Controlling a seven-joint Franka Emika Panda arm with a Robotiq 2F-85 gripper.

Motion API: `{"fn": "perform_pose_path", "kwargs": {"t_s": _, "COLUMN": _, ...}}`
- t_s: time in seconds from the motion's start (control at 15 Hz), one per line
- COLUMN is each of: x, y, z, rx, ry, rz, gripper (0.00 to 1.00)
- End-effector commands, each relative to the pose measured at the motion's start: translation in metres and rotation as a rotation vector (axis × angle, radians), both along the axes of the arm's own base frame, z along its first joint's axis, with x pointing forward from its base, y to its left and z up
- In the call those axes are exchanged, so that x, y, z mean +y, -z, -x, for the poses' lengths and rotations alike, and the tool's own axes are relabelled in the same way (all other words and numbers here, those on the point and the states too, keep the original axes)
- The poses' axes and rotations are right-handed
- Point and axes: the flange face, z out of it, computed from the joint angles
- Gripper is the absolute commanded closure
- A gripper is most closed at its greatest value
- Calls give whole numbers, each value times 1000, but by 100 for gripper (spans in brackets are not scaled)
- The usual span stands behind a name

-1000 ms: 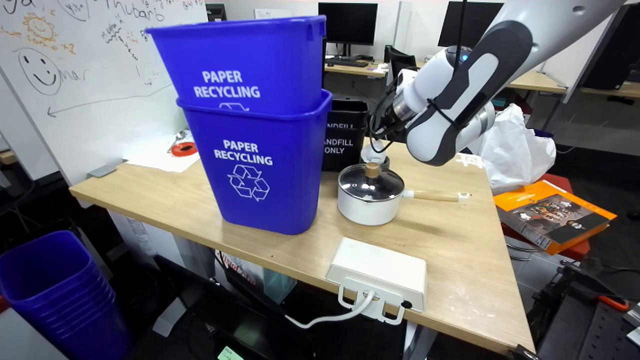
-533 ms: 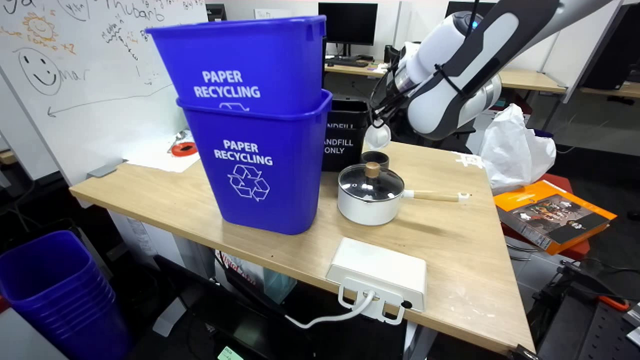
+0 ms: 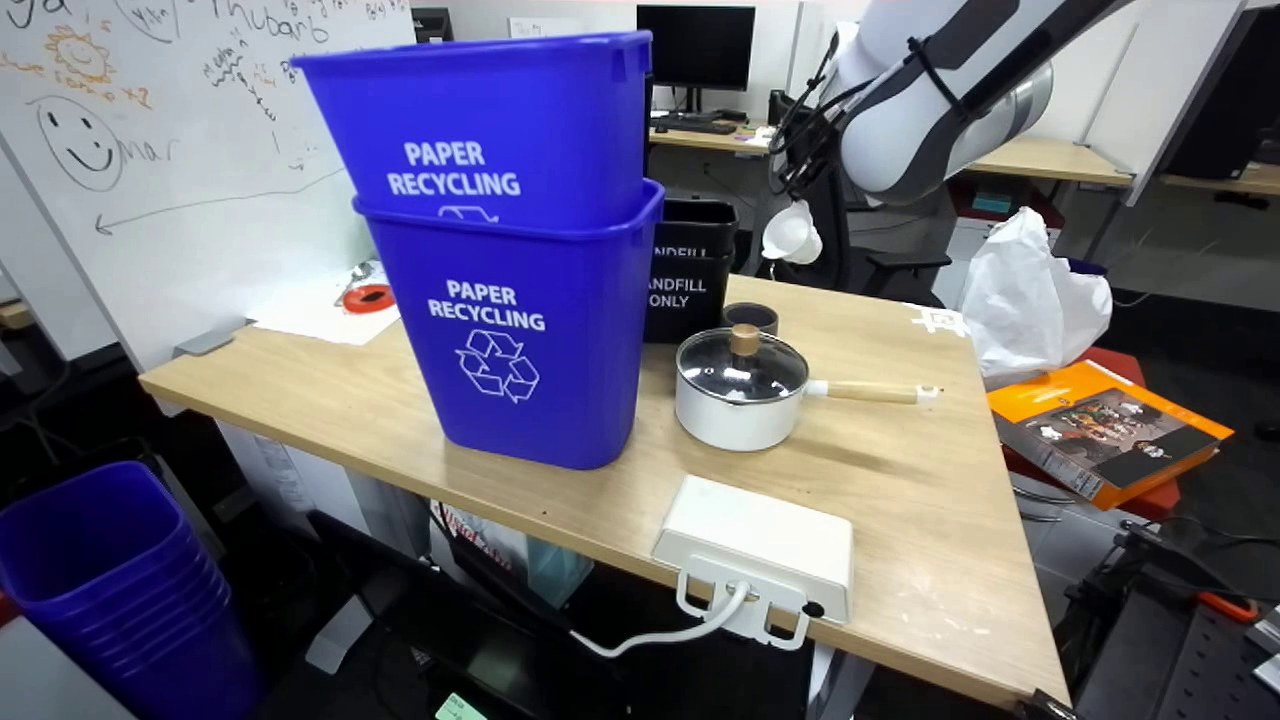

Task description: Take the strainer out of the gray cup

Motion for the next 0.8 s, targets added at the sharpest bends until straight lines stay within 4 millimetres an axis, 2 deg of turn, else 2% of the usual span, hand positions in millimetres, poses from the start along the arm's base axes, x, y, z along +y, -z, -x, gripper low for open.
{"fn": "perform_pose_path", "kwargs": {"t_s": 0.0, "x": -5, "y": -15, "z": 24, "rx": 71, "ry": 70, "rz": 42, "gripper": 100}}
{"fn": "perform_pose_path", "kwargs": {"t_s": 0.27, "x": -7, "y": -28, "z": 58, "rx": 139, "ry": 156, "rz": 75, "gripper": 100}}
{"fn": "perform_pose_path", "kwargs": {"t_s": 0.47, "x": -12, "y": -18, "z": 87, "rx": 185, "ry": 188, "rz": 98, "gripper": 100}}
{"fn": "perform_pose_path", "kwargs": {"t_s": 0.73, "x": -20, "y": 13, "z": 127, "rx": 239, "ry": 212, "rz": 88, "gripper": 100}}
